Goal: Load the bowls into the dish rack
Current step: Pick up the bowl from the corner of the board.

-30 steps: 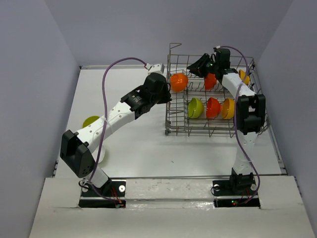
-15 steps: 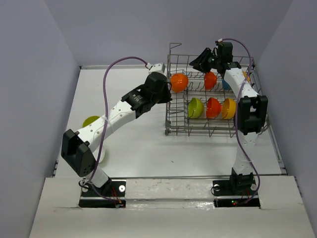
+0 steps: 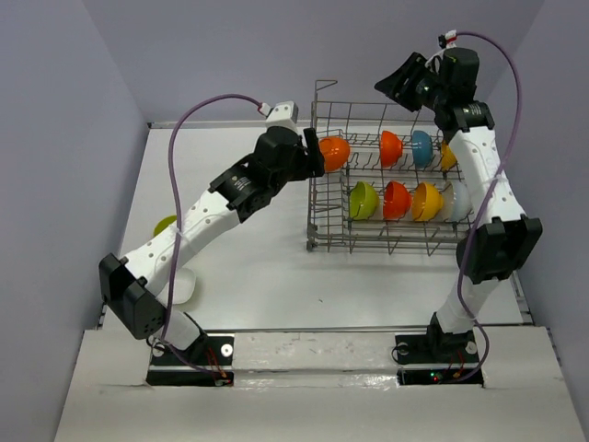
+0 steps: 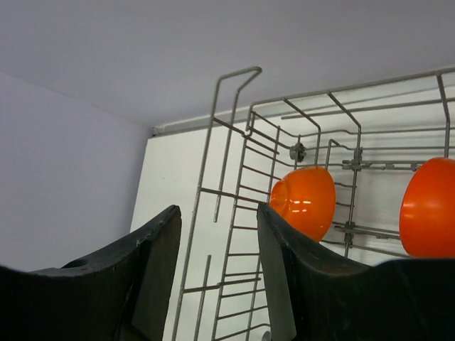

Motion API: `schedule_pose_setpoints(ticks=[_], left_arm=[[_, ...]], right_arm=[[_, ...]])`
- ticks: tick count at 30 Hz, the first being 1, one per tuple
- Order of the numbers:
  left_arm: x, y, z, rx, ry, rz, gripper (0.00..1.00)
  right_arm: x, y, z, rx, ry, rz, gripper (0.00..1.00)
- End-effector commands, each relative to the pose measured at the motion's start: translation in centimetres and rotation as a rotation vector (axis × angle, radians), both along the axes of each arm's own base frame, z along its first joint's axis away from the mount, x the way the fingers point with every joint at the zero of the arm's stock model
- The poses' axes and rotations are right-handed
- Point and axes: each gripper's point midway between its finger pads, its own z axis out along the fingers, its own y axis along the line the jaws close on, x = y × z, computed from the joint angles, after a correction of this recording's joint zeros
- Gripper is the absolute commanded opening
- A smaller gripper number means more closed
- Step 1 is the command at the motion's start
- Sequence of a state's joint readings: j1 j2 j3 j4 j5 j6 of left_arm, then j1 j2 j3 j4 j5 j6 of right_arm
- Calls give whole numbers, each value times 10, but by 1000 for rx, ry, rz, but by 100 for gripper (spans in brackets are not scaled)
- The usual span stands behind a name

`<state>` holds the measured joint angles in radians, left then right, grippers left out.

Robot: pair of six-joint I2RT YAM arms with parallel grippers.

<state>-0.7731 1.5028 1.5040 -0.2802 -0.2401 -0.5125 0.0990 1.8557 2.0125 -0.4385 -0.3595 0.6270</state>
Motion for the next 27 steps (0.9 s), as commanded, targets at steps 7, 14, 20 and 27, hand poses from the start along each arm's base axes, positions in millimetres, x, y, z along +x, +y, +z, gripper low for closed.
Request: schedule_pose_setpoints(ticks=[7,14,20,27], left_arm=[[-27,179,40,56,-15,542,83],[-48,338,-34,172,107,908,81],[-57,381,-103,193,236,1029,81],[-67,422,-171,226,439,1080,80]], right_arm=[[-68,-14,46,-94,-123,7,56],[-127,-20,54,-110,-188,17,57],[-162,-26,63,-144,-244,13,63],[-172,-21,52,-134,-231,48,64]])
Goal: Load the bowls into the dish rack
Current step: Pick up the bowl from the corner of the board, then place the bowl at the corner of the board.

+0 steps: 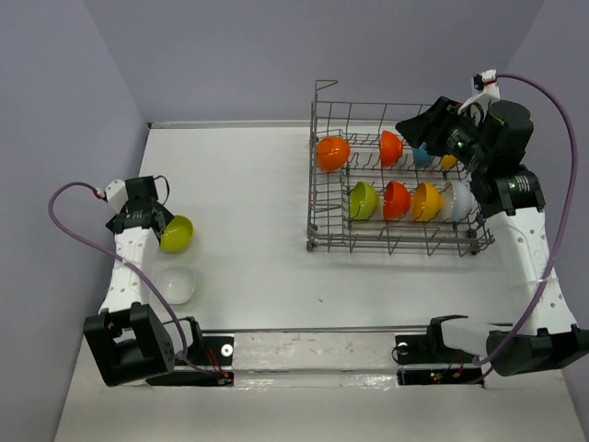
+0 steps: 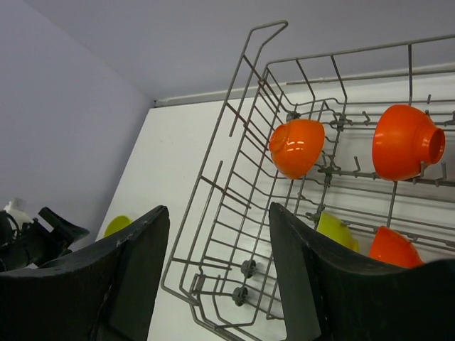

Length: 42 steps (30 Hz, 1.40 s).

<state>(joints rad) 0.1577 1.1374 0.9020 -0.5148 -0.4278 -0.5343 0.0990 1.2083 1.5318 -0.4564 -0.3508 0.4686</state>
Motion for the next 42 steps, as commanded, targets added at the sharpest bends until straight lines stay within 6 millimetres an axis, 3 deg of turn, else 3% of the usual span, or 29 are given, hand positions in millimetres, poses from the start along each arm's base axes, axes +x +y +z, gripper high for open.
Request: schedule_pose_setpoints(ticks=[1,11,16,19,22,23,25,26,27,31,34,41,42], left_arm=[[7,17,-15,-23,4,6,79],[18,15,-70,-80,114,-13,74],[22,14,-82,-103,140,-11,67],[25,13,-89,-113,156,-16,59],[29,10,-95,-146,181,-35,42],[29,9,-97,-153,195,-36,35],[33,4,-101,-177,193,-58,11],[36,3,-100,-180,180,-65,5],[38,1,-99,-190,173,-73,1],[47,-6,-91,-203,136,-123,0],[62,-24,-81,-195,117,-198,0],[95,-106,-69,-206,125,-409,0],[96,-114,-71,-211,136,-426,0]], right_arm=[[-1,2,-10,-10,-9,26,64],[3,-2,-26,-36,12,5,65],[4,-3,-27,-39,12,-1,66],[5,-3,-31,-41,20,-5,65],[6,-4,-33,-45,24,-9,66],[6,-4,-32,-43,22,-9,66],[5,-4,-30,-43,17,-8,66],[5,-4,-30,-43,19,-9,65],[5,-5,-30,-45,18,-11,65],[7,-4,-30,-45,20,-11,65],[8,-2,-30,-44,24,3,66],[3,4,-23,-49,17,52,65],[0,12,-23,-52,21,75,65]])
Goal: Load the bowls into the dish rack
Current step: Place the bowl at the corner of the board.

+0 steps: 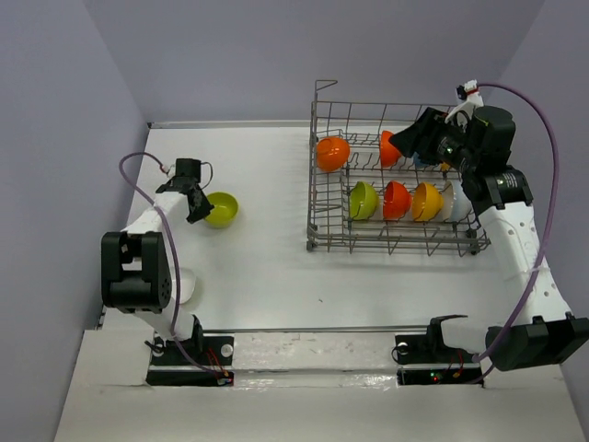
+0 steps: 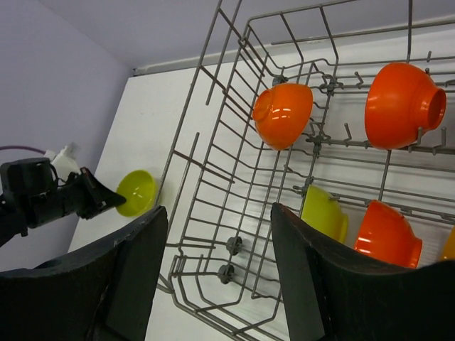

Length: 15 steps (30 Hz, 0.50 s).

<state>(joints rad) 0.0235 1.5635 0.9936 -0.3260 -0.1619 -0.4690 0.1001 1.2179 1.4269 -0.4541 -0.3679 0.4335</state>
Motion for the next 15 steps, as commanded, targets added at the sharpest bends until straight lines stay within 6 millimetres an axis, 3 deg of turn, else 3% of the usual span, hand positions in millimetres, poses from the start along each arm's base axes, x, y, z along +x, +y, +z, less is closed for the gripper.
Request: schedule_pose_setpoints(ticks=[1,8,13,15], left_arm=[[19,-48,14,-35,-25,-108,0],[12,-88,-1,-73,-5,-198,0],[2,-93,-13,-72,23,-215,0],[-1,-94,-16,-74,30,-221,6]], right_arm=[[-7,13,27,-16,-74,61,65],[-11,61,21,-83,-48,121,65],[-12,102,19,-145,-41,159,65],[-13,125,19,-184,-39,178,65]])
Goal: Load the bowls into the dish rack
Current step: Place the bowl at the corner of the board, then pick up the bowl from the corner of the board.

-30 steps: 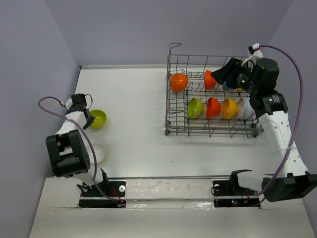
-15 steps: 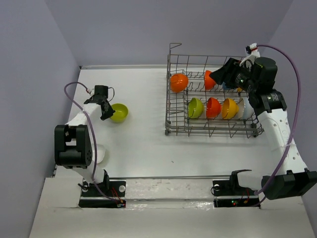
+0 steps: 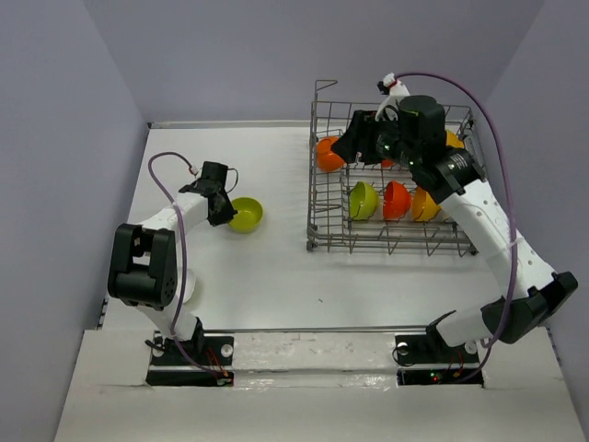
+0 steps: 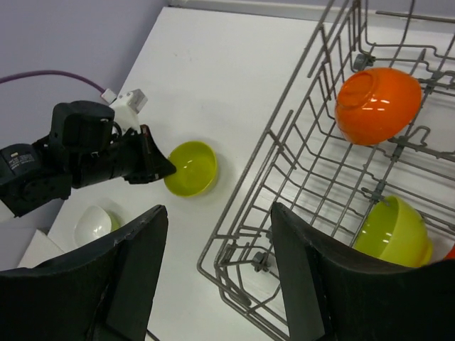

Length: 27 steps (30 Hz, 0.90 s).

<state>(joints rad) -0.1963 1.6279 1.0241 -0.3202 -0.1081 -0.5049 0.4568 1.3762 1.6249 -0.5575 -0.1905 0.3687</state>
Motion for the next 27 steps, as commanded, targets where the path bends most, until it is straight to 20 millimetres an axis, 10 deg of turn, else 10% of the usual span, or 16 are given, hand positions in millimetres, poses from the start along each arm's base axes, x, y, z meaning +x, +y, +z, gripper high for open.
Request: schedule_pose_setpoints(ticks=[1,5,13,21,27], left_arm=[[-4,-3,-5,-12,4,-5,8],[-6,-4,-6,-16,1,-7,41],[-8,-3,10,-5,-41,-12,63],[12,33,134,-19,-300,96,65],[11,107,224,-54,-555,281,65]], right_arm=[[1,22,16,-75,-60,-17,66],[9,43,10,-130,-50,-10,65],[4,75,15,-196,-69,15,66],[4,129,-15,-342,-67,38,66],[-8,178,-41,-413,-97,106,66]])
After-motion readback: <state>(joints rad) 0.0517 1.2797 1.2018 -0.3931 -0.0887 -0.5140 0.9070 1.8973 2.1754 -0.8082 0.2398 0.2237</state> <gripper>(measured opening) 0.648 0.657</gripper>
